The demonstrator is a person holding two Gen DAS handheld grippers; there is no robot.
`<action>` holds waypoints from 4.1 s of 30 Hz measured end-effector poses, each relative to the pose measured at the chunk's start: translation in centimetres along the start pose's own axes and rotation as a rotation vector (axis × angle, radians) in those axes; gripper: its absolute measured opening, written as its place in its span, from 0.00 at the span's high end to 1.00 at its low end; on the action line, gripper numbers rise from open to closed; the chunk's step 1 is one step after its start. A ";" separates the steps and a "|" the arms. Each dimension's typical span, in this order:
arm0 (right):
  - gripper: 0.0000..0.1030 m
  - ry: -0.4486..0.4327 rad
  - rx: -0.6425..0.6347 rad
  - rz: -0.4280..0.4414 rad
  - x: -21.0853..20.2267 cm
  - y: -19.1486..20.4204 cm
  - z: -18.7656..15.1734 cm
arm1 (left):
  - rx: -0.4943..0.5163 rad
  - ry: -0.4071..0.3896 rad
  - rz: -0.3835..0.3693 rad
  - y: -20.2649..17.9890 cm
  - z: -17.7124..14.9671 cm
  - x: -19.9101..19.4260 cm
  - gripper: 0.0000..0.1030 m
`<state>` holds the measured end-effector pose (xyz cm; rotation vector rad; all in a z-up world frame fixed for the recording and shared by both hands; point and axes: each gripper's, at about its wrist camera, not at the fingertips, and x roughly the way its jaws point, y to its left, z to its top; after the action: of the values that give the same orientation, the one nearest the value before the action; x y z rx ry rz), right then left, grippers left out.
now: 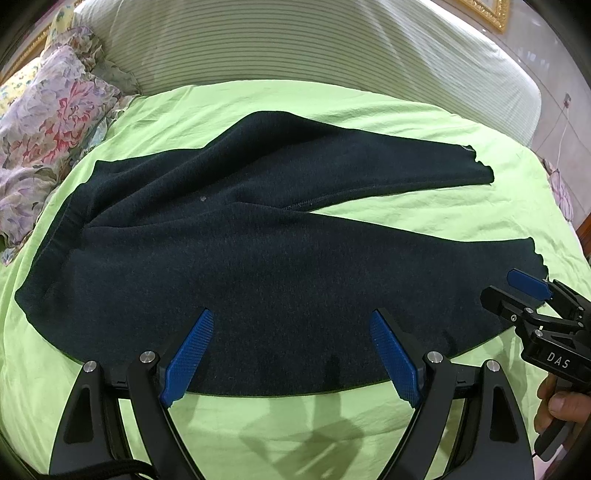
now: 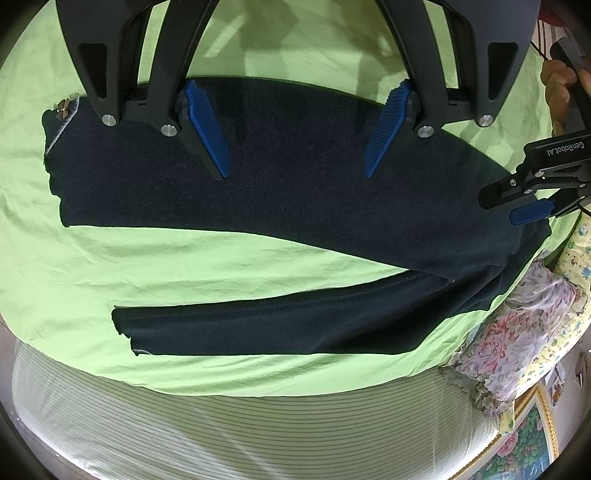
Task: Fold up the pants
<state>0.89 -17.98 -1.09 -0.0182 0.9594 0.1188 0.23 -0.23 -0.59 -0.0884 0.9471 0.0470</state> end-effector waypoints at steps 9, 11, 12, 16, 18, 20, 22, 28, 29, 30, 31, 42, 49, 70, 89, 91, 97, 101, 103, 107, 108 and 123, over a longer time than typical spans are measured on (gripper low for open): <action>0.27 0.001 0.011 0.002 0.1 0.5 -0.2 | -0.001 -0.001 0.000 0.2 0.0 0.3 0.15; 0.27 -0.001 0.015 0.007 0.0 0.4 -0.1 | -0.002 -0.001 -0.003 0.3 0.0 0.3 0.15; 0.27 -0.010 0.018 0.012 0.0 0.3 0.0 | -0.002 0.001 -0.003 0.2 0.0 0.6 0.15; 0.27 -0.017 0.015 0.009 0.0 0.2 0.1 | -0.010 -0.026 -0.025 0.2 0.1 0.8 0.15; 0.27 -0.030 0.018 0.013 -0.1 0.1 0.2 | -0.016 -0.044 -0.039 0.2 0.1 0.8 0.15; 0.27 -0.001 0.014 0.001 0.0 0.1 0.2 | -0.025 -0.062 -0.056 0.2 0.1 0.7 0.15; 0.27 -0.004 0.019 0.005 -0.1 0.0 0.3 | -0.033 -0.081 -0.070 0.2 0.3 0.6 0.15; 0.27 0.000 0.027 0.002 -0.3 -0.3 0.7 | 0.000 -0.050 -0.033 0.2 0.7 0.7 0.15; 0.27 -0.003 0.027 0.000 -0.3 -0.3 0.8 | -0.001 -0.042 -0.034 0.2 0.7 0.8 0.15; 0.27 -0.005 0.031 0.000 -0.3 -0.4 0.9 | -0.002 -0.042 -0.034 0.2 0.7 0.8 0.15; 0.27 -0.010 0.031 -0.001 -0.4 -0.5 0.9 | -0.002 -0.036 -0.034 0.3 0.9 0.8 0.15; 0.27 -0.005 0.093 0.008 0.1 -2.6 2.8 | 0.043 0.009 -0.062 -0.3 3.4 1.9 0.15; 0.27 -0.022 0.102 -0.008 0.8 -4.9 5.6 | 0.111 -0.005 -0.052 -1.5 7.5 3.0 0.15; 0.27 -0.026 0.172 -0.044 5.3 -15.7 16.2 | 0.240 0.151 -0.106 -4.5 23.0 13.4 0.15; 0.61 0.125 0.226 0.023 13.9 -22.6 20.8 | 0.328 0.328 -0.211 -7.0 26.0 24.1 0.40; 0.87 0.126 0.245 0.041 14.0 -22.9 20.9 | 0.324 0.346 -0.265 -7.5 26.1 24.0 0.60; 0.91 0.061 0.233 0.150 11.2 -22.9 20.2 | 0.344 0.337 -0.361 -8.7 24.7 21.9 0.91; 0.92 0.028 0.202 0.217 8.9 -21.9 20.1 | 0.309 0.309 -0.428 -7.5 23.2 19.0 0.93; 0.92 0.008 0.181 0.245 7.8 -21.9 19.8 | 0.293 0.297 -0.455 -7.2 22.2 17.4 0.93; 0.92 -0.008 0.166 0.279 5.3 -21.4 18.1 | 0.267 0.289 -0.498 -5.1 21.2 14.4 0.93; 0.92 -0.006 0.166 0.288 4.8 -21.4 17.5 | 0.262 0.288 -0.505 -5.0 20.6 13.8 0.94; 0.92 0.114 0.027 0.256 -1.5 -20.4 8.0 | 0.278 0.274 -0.558 -5.0 11.0 6.3 0.94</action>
<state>8.82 -37.83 3.96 0.1247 1.0749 0.3439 13.19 -4.17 0.97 -0.1005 1.1641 -0.6245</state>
